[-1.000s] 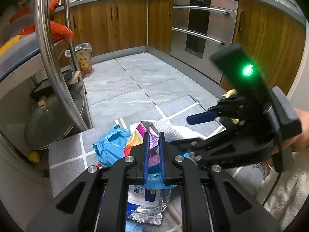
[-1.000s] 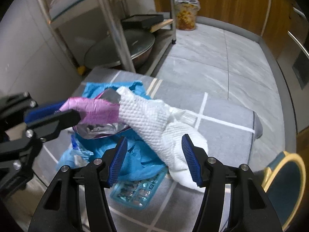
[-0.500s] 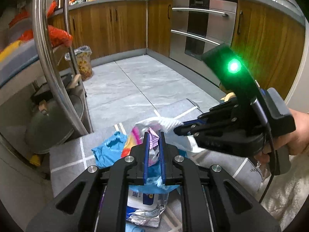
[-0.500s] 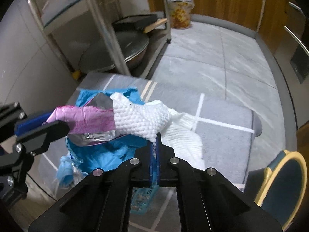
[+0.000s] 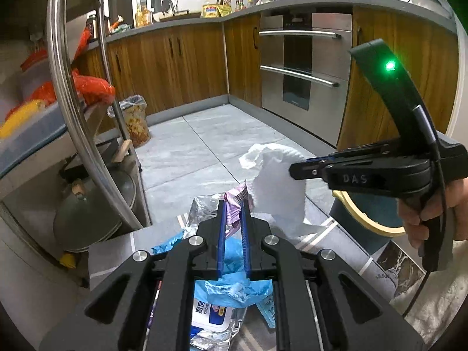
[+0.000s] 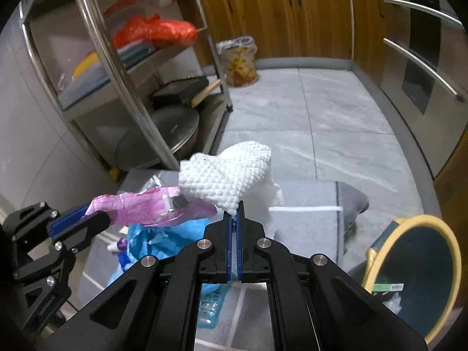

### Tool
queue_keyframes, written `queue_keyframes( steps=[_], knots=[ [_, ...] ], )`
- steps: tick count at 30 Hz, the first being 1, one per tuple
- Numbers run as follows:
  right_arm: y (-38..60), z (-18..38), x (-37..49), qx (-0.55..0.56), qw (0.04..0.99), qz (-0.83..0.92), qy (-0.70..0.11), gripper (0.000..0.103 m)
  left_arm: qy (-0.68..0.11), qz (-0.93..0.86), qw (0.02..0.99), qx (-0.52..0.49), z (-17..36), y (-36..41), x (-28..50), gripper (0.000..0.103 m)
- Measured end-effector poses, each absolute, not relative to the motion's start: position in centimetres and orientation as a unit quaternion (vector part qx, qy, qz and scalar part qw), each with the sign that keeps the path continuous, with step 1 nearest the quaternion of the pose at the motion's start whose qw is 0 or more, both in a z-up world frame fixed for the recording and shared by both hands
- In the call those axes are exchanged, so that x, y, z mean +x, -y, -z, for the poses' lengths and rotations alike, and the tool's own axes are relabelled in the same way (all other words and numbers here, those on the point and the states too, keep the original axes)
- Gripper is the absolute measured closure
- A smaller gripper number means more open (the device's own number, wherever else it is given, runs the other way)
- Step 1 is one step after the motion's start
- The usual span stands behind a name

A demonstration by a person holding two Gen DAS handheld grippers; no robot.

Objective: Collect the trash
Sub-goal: 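Carry the cloth and the pink wrapper with both grippers over the teal bin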

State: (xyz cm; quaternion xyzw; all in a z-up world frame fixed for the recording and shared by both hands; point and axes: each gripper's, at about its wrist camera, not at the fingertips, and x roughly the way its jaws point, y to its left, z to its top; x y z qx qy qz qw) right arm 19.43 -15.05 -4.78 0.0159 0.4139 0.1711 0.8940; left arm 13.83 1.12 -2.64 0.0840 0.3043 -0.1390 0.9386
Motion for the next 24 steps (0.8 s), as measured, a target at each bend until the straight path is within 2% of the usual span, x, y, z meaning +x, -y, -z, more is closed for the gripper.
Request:
queue_keyframes(
  steps=[12, 24],
  knots=[
    [19.9, 3.0, 16.2, 0.045, 0.911, -0.126, -0.39, 0.1, -0.266, 0.121, 0.954, 0.065, -0.2, -1.0, 12.0, 0.094],
    [28.1, 0.1, 12.4, 0.079, 0.929, -0.062, -0.356, 0.1, -0.248, 0.171, 0.951, 0.075, -1.2, 4.6, 11.3, 0.094]
  ],
)
